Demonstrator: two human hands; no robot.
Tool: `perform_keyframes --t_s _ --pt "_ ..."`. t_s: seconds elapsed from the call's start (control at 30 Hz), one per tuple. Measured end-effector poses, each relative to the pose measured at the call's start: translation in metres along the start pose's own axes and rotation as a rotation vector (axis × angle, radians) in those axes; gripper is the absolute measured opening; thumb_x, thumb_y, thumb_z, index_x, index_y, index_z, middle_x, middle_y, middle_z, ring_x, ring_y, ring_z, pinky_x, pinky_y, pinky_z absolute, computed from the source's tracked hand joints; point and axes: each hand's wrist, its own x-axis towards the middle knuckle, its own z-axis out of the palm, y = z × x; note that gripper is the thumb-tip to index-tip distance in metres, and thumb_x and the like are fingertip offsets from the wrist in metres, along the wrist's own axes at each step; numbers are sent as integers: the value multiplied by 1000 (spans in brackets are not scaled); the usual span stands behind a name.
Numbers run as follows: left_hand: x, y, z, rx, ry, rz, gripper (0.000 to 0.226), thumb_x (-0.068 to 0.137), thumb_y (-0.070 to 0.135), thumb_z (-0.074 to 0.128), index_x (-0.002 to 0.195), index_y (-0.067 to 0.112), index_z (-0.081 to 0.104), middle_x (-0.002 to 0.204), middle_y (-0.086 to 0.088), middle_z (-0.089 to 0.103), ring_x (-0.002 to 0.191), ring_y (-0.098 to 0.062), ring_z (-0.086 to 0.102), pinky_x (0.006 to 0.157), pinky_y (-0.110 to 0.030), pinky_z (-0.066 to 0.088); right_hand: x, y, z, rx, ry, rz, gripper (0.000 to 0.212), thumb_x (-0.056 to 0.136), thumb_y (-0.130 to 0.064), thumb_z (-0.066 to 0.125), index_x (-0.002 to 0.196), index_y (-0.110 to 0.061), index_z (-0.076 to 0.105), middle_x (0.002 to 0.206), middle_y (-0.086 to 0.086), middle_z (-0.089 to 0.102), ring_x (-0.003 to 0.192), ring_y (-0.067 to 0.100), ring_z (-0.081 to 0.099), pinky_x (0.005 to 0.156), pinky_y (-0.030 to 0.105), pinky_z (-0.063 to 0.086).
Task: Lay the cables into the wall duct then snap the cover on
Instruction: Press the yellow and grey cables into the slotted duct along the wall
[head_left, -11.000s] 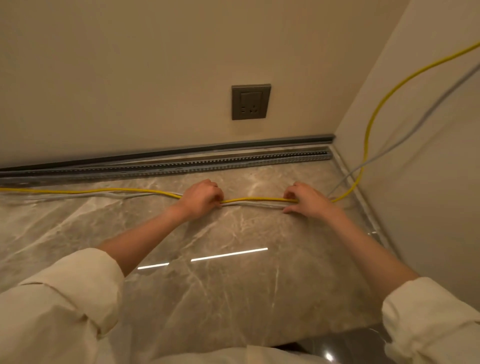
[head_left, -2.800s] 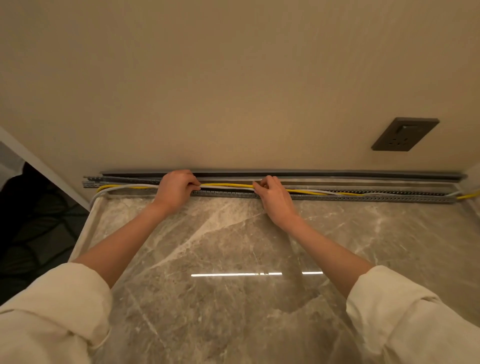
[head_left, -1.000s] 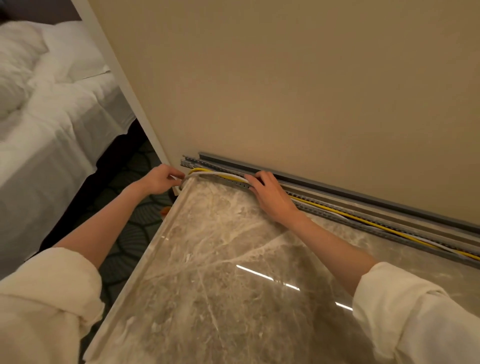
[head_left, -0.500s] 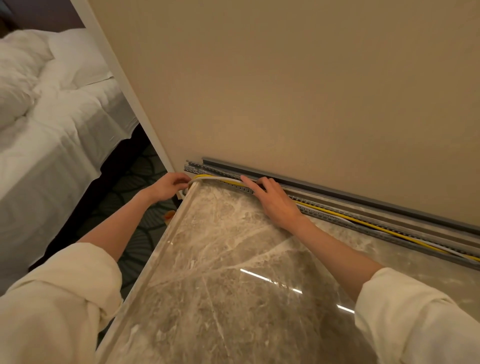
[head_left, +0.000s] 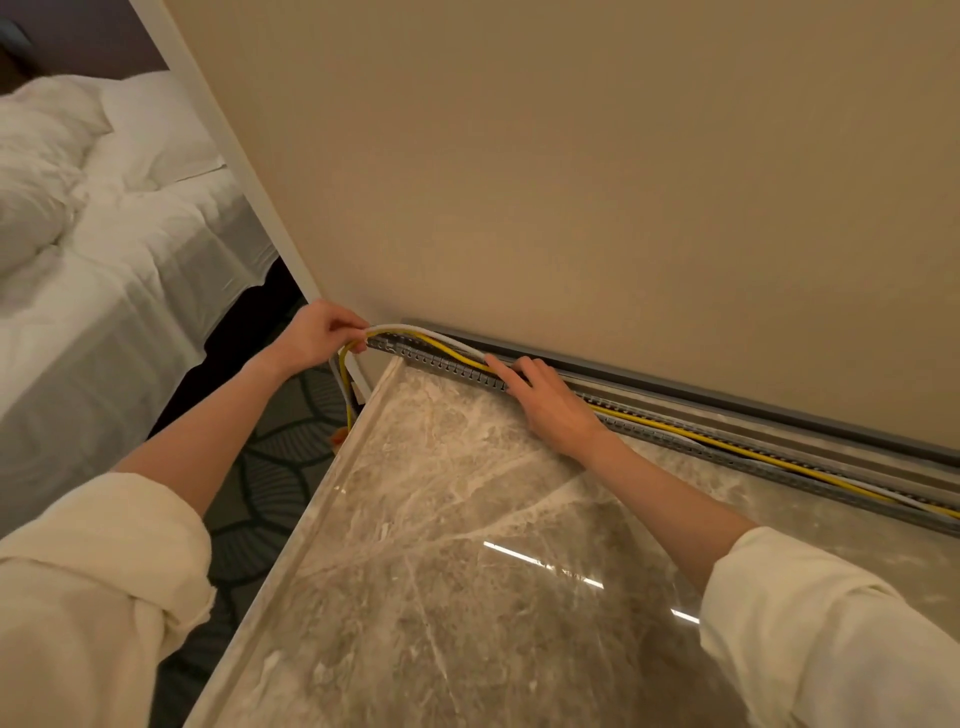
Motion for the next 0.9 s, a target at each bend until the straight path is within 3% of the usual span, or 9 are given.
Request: perform_keyframes --t_s 0.2,0.43,0.57,0.9 --pt "17 13 -7 228 -104 97 18 85 0 59 97 4 73 93 -10 72 84 -20 60 79 -31 44 0 0 0 17 3 8 89 79 14 52 149 -21 9 117 10 42 99 24 40 77 34 43" --pt "14 14 2 420 30 249 21 89 -2 52 97 0 71 95 -20 73 87 -34 65 79 -43 52 2 2 3 24 -3 14 92 78 13 54 148 -24 7 116 9 41 97 24 41 68 29 36" --pt "12 9 6 418 66 270 20 86 -4 56 99 -3 71 98 -24 67 90 -37 62 81 -43 49 1 2 5 23 8 4 91 78 13 54 148 -24 10 117 11 42 100 24 43 73 32 44" --pt "11 20 12 333 98 188 18 86 -1 56 90 1 73 95 -17 70 88 -31 63 80 -42 51 1 2 6 29 18 -6 86 79 13 52 148 -22 15 120 12 41 105 27 43 79 35 46"
